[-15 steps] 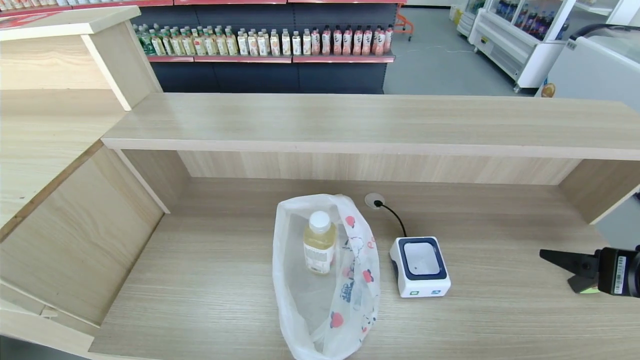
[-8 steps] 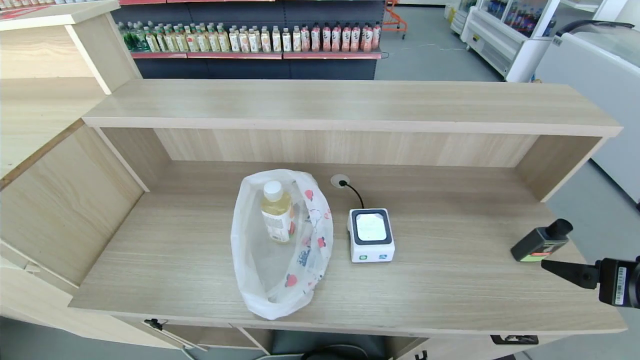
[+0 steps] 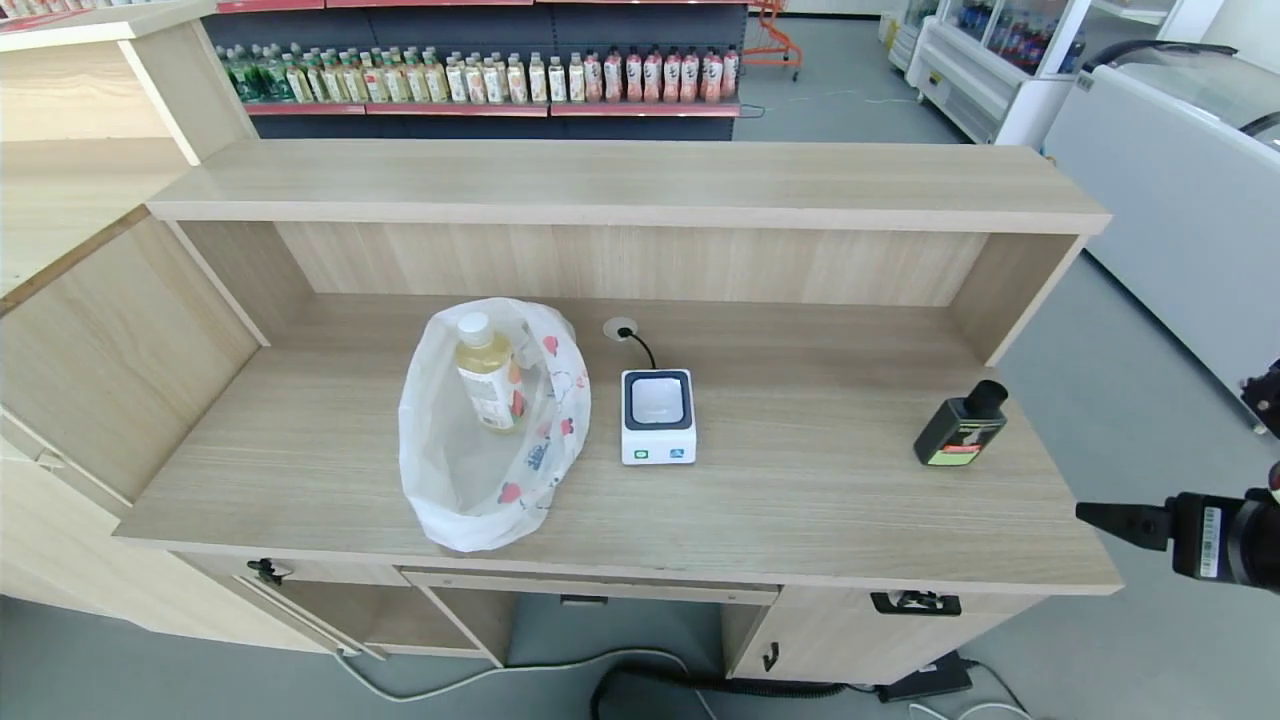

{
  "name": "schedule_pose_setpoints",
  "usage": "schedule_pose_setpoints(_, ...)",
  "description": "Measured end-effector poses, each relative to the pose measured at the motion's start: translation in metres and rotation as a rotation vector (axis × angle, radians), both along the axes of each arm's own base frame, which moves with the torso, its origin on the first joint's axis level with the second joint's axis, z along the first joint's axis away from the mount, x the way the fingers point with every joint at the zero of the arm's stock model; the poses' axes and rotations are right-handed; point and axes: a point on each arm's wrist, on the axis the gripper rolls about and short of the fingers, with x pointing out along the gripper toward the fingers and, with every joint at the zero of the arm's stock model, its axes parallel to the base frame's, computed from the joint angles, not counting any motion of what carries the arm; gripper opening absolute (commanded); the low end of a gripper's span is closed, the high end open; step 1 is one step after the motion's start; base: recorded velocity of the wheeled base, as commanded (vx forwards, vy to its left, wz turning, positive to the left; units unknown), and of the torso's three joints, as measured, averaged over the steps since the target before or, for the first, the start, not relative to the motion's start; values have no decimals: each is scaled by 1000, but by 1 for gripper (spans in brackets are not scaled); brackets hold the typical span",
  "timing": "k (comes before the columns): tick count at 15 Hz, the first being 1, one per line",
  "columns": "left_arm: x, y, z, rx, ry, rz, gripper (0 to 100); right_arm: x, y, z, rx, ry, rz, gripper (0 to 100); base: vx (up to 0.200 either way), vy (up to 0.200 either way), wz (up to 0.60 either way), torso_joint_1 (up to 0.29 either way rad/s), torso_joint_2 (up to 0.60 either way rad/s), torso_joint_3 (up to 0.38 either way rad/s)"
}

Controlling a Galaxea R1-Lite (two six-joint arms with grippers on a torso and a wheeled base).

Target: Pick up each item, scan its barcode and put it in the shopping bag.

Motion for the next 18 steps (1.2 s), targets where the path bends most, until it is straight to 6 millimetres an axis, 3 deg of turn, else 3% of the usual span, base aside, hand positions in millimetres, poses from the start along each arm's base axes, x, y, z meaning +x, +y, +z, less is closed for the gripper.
schedule_pose_setpoints(2, 0, 0, 0, 3, 0, 1, 100, 12, -1, 3, -6, 5, -3, 100, 0, -100, 0, 4, -1, 1)
schedule_pose_setpoints(5, 0, 0, 0, 4, 0, -1, 100, 28, -10, -1, -157, 55, 16, 100, 0, -200, 0, -3, 1, 1)
schedule_pose_setpoints(8, 0, 0, 0, 5, 2, -1, 100, 42, -17, -10, -270, 104, 34, 100, 200, -200, 0, 7, 6, -1)
schedule_pose_setpoints(12, 0, 0, 0, 3, 0, 1, 100, 75, -20, -17, -359, 58, 76, 100, 0, 0, 0, 0, 0, 0)
schedule_pose_setpoints(15, 0, 0, 0, 3, 2, -1, 100, 112, -9, -27, -357, 1, 168, 100, 0, 0, 0, 0, 0, 0)
schedule_pose_setpoints(18, 0, 0, 0, 3, 0, 0, 100, 129, 12, -44, -318, 24, 306, 100, 0, 0, 0, 0, 0, 0)
